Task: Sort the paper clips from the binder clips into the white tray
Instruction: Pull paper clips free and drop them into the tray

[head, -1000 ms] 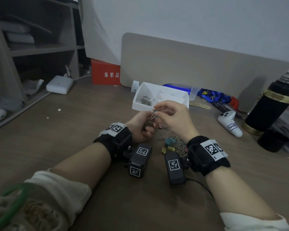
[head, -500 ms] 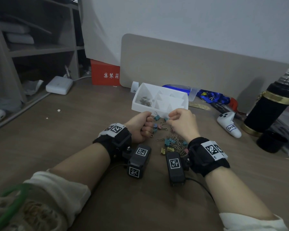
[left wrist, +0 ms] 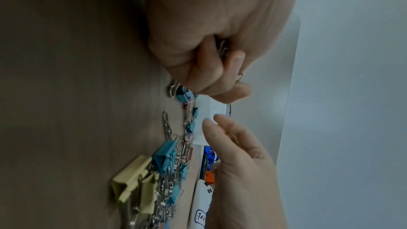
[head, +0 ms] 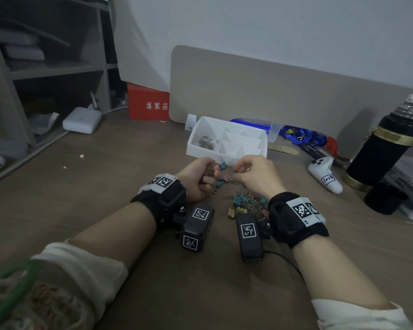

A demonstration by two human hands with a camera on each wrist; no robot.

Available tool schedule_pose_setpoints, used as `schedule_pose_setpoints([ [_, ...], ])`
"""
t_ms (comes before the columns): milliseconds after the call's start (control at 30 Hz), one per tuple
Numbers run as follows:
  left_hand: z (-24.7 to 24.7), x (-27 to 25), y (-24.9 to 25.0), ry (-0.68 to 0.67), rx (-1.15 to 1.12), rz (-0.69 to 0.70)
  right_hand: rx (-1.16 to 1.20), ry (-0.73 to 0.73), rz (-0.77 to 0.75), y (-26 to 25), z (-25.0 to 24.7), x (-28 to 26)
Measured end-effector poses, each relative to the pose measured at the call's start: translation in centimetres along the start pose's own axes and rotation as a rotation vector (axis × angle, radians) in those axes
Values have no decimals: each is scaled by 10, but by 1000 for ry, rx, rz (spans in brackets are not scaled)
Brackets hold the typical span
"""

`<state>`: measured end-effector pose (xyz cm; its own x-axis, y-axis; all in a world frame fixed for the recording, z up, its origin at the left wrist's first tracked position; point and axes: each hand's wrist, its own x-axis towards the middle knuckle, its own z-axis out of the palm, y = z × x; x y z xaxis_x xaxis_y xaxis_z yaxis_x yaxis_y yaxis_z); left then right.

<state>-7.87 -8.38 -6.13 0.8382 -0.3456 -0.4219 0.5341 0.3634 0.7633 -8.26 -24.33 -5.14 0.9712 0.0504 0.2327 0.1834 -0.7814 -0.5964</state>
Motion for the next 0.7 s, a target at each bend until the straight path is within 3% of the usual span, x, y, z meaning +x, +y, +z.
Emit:
schedule_pose_setpoints([
  [100,-2,2,0,-8,-17,-7,-37,-272,-62,-13,-4,-9],
  [167,-2,3,0,-9,-15,-11,-119,-367,-70,-16,-5,-11],
  [433,-3,3,0,-5,-13,-19,-220,-429,-17,-13,-5,-12],
  [700,-2,5,-1,-11,-17,-19,-316,-475,-88,-17,-3,-15],
])
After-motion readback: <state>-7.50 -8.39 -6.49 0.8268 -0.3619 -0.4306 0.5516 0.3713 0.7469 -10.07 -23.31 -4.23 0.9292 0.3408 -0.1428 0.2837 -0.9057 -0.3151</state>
